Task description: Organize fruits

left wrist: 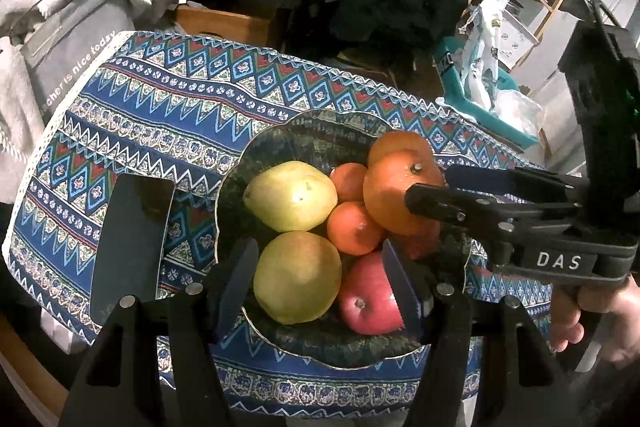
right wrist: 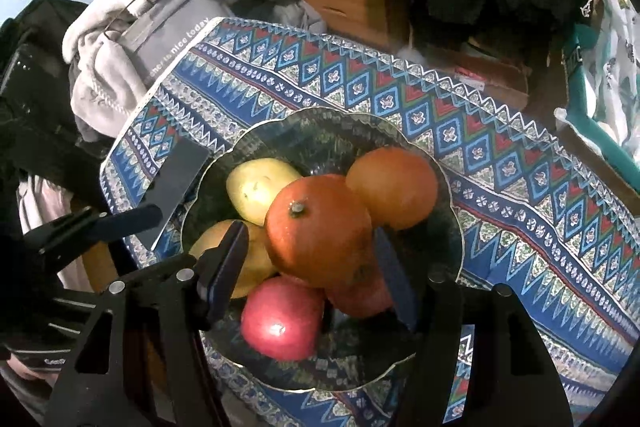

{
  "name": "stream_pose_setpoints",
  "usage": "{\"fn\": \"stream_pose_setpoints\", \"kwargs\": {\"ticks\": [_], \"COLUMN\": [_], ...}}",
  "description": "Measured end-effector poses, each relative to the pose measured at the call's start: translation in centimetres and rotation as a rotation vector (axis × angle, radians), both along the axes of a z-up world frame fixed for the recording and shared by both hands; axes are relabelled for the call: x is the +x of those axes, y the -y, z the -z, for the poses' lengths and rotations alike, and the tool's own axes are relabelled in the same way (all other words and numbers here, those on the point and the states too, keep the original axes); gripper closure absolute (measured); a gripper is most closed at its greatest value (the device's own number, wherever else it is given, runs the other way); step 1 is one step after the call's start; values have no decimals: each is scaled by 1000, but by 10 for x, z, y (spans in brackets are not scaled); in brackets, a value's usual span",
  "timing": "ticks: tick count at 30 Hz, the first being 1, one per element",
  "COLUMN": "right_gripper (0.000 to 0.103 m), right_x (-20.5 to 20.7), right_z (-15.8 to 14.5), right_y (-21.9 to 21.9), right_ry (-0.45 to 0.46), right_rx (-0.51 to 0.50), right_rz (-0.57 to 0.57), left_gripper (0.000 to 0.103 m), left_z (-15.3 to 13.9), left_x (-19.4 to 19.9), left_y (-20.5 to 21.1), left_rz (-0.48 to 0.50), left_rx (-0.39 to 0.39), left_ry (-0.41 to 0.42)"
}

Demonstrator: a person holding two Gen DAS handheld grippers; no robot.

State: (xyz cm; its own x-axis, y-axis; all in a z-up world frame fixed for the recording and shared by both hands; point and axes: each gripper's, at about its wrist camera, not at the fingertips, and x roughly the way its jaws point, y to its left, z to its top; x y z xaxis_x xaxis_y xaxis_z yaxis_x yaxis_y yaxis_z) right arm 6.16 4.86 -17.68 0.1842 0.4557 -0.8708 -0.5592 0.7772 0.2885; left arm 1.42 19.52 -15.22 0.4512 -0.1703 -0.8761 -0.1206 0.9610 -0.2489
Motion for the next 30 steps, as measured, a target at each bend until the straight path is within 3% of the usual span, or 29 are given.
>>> {"fn": "stream_pose_setpoints", "kwargs": {"ticks": [11, 20, 27, 30], "right_gripper": [37, 37, 36, 36], "right_x": [-15, -35, -54, -61], "right_z": [-49, -106, -140, -152], "right_y": [24, 59, 93, 105], "right_ry": [106, 197, 259, 280], "right_rx": [0, 44, 66, 80], "right_rz": [63, 119, 170, 187], "left_gripper": [37, 28, 28, 22], "left_z": [-29, -78, -113, -127], "left_x": [-14, -28, -40, -47], "left_y": [5, 16, 37, 43], "left_rz": [1, -4, 22, 28], "left_rx": [22, 27, 89, 110], "left_ry": [42, 107, 164, 192]}}
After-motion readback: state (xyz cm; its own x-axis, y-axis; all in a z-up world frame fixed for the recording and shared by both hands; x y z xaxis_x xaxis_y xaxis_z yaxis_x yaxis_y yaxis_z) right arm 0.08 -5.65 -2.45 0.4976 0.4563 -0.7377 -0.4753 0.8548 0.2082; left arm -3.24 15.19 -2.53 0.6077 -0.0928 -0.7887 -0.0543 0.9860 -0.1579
